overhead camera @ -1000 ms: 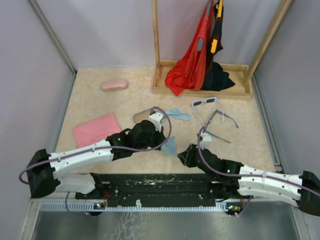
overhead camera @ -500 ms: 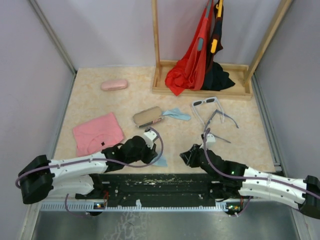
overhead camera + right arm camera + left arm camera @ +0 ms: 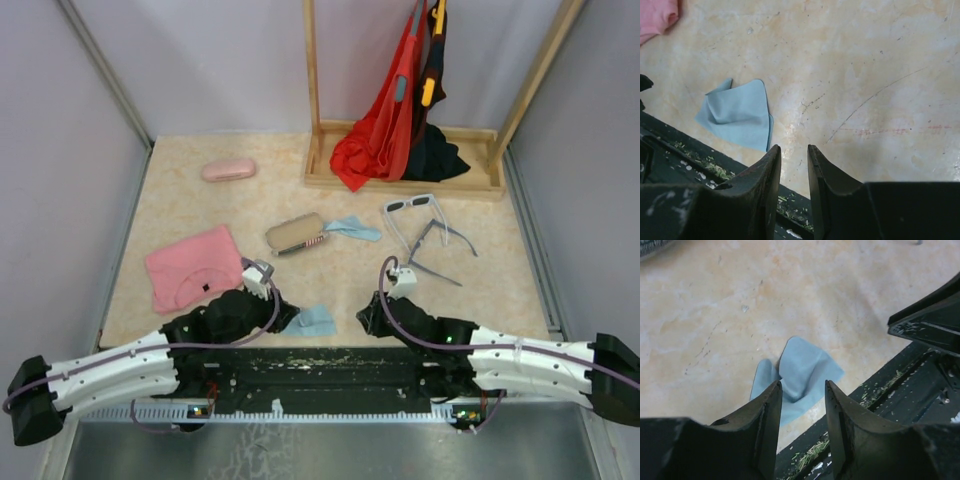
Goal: Organize the sunglasses
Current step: Adjust the glasses cleaning cloth at the center of the board.
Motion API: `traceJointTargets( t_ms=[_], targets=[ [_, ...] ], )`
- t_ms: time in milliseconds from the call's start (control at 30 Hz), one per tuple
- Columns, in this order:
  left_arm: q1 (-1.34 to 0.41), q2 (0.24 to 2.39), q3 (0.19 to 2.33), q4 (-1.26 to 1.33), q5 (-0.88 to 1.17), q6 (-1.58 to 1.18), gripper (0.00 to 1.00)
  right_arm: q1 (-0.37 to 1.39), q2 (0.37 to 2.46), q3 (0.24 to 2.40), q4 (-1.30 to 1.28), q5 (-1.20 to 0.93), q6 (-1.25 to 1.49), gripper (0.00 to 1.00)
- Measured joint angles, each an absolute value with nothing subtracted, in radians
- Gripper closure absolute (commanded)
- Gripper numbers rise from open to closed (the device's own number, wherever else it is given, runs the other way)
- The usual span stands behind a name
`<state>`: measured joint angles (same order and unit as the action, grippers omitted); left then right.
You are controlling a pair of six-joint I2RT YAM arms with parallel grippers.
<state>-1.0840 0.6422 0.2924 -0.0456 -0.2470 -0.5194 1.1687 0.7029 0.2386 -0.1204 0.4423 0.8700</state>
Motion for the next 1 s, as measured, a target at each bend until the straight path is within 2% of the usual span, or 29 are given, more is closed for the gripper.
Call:
traceJointTargets(
  t_ms=[133,333,667,900,1000],
  targets=[
    [-1.084,0.801,0.321,-0.075,-0.268,-0.592,0.54,1.168,0.797,0.278,-0.118,0.436,0.855,0.71],
    [-1.084,1.086,0.484,-0.189,-0.288,-0.708,0.52,1.168,0.841,0.296,-0.094,0.417,0.848,0.71],
    [-1.085,1.225,0.548,-0.212,-0.299,-0.746,0.55,1.168,0.794,0.296,-0.097,0.414,0.851,0.71],
    [-1.085,1.291,0.576,-0.213,-0.302,-0.745,0.69,1.168,0.75,0.295,-0.099,0.417,0.859,0.71],
    [-1.085,1.317,0.582,-0.214,-0.304,-0.743,0.82,1.168,0.743,0.294,-0.105,0.417,0.86,0.7]
  ],
)
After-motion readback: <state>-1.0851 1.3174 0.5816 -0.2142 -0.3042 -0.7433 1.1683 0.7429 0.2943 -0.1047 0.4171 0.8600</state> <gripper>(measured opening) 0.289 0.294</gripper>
